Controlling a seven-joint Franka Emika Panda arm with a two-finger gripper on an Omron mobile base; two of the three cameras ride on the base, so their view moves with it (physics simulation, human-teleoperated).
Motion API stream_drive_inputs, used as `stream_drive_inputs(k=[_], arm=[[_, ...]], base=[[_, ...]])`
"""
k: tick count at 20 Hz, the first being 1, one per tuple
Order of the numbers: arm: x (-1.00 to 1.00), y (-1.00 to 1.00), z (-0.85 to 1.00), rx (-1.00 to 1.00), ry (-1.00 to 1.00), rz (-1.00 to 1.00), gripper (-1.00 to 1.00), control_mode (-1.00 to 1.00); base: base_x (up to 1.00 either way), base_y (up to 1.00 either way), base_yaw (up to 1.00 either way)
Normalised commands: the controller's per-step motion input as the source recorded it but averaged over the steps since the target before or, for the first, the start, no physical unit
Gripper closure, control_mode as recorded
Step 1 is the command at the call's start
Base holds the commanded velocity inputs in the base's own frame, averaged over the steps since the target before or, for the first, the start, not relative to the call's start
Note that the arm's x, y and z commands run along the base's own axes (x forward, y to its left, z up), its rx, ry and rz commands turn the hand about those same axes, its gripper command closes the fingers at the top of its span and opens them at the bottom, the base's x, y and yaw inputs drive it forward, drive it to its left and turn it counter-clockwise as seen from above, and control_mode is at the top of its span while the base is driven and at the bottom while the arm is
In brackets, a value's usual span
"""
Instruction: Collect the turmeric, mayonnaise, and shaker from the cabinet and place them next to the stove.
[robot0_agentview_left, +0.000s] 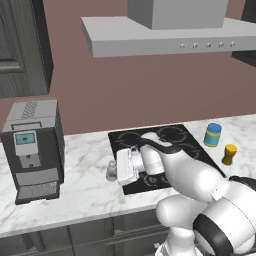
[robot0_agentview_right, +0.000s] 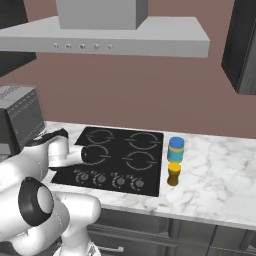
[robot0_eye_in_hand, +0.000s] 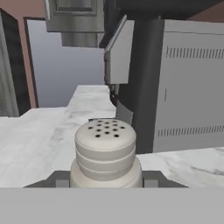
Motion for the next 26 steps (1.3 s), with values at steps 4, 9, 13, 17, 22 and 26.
stream_drive_inputs(k=[4, 9, 13, 17, 22, 26], arm=[[0.02, 0.00, -0.29, -0.01, -0.10, 0.00, 1.00, -1.00], [0.05, 0.00, -0.33, -0.02, -0.06, 0.00, 1.00, -1.00], [0.07, 0.00, -0.26, -0.03, 0.00, 0.00, 1.00, -1.00], [0.11, 0.00, -0.23, 0.00, 0.00, 0.00, 1.00, -1.00], [0.10, 0.00, -0.27, -0.01, 0.02, 0.00, 1.00, -1.00], [0.00, 0.00, -0.15, 0.00, 0.03, 0.00, 1.00, -1.00]], base=[[0.00, 0.00, 0.00], [0.00, 0.00, 0.00], [0.00, 0.00, 0.00], [0.00, 0.00, 0.00], [0.00, 0.00, 0.00], [0.00, 0.00, 0.00]])
